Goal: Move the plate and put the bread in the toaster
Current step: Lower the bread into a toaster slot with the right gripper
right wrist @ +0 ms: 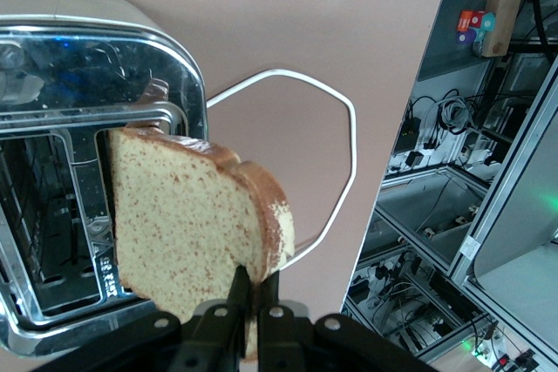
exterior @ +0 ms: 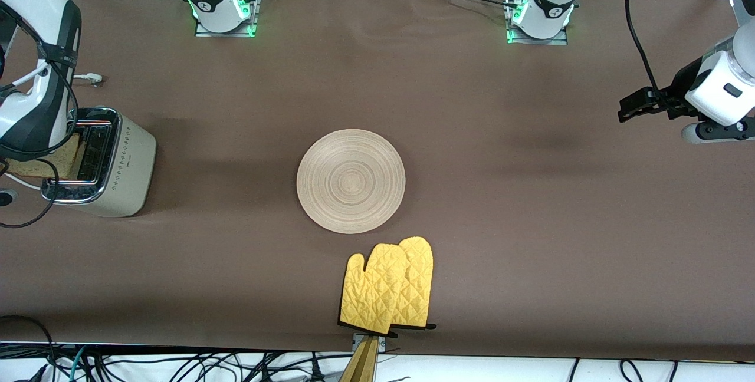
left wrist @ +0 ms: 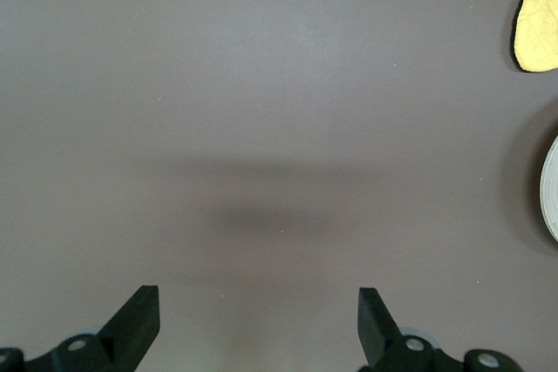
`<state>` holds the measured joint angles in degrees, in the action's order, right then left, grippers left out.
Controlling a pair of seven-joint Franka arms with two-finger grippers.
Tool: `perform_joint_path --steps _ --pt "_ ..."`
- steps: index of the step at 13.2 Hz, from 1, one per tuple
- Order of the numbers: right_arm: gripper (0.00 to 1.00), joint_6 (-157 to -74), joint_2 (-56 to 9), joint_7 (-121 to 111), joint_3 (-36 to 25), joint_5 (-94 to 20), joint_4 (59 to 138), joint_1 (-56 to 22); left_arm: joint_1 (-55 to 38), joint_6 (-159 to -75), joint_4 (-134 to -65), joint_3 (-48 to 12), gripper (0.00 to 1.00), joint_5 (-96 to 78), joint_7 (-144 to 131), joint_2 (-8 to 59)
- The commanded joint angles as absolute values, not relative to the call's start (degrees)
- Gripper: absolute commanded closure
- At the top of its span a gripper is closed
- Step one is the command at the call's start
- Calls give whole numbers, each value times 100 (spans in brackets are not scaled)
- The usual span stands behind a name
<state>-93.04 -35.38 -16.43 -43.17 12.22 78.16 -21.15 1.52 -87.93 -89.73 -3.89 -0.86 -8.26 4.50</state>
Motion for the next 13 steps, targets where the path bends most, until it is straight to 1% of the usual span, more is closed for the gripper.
perform_joint_path --steps 1,5,11,13 --pt "100 -9378 -3691 -1635 -4307 1266 7734 -2083 193 -8728 -8903 -404 0 -158 -853 475" --pt "100 -9483 -3797 -1503 -4307 1283 7726 -2083 193 -8728 -8903 -404 0 -158 -853 483" --pt "100 -9387 -3841 -1134 -4298 1257 7734 -2153 202 -8727 -8903 -369 0 -158 -844 483" --pt "100 -9090 -3815 -1082 -4289 1213 7734 -2153 202 -8728 -8903 -369 0 -158 -844 475"
